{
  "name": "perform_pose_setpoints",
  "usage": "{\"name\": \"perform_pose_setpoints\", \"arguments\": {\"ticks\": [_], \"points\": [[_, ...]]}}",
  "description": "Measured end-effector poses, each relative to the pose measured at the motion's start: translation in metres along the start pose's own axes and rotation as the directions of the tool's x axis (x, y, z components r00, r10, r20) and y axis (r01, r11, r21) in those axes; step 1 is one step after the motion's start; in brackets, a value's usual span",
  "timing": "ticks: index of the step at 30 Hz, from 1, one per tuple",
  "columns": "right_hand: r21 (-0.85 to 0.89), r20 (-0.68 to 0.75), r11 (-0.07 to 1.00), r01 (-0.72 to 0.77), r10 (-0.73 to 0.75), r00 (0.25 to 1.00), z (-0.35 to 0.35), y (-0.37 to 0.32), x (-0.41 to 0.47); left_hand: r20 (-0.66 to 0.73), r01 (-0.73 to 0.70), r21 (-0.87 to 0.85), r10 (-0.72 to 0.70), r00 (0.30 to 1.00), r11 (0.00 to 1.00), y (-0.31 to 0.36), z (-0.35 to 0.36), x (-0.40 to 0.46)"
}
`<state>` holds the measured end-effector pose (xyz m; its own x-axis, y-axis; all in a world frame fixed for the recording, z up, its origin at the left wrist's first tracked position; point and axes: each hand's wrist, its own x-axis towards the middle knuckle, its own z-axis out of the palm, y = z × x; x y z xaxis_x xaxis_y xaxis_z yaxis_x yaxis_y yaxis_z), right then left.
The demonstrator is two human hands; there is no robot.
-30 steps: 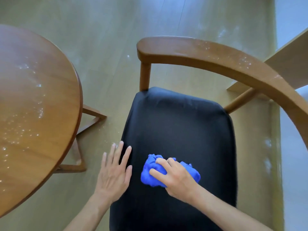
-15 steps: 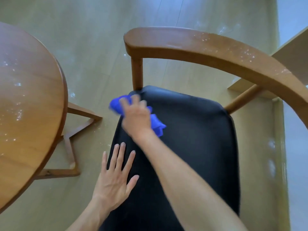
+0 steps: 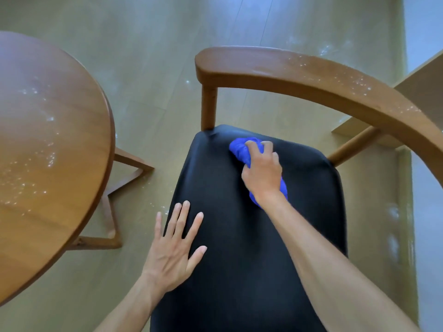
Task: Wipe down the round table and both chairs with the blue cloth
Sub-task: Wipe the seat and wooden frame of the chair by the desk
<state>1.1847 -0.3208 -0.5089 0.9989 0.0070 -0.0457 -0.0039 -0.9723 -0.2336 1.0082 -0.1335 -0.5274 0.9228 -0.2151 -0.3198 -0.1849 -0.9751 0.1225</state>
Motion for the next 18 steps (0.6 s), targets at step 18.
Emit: {"name": "perform_pose_setpoints", "arguments": {"ticks": [18], "points": [[0.568,0.525,0.811,-0.140,-0.226,0.821,-0.103,0.030,-0.230,0.036,0.107,-0.152,-0.103,0.994,0.983,0.013,-0.123,-0.072]]}}
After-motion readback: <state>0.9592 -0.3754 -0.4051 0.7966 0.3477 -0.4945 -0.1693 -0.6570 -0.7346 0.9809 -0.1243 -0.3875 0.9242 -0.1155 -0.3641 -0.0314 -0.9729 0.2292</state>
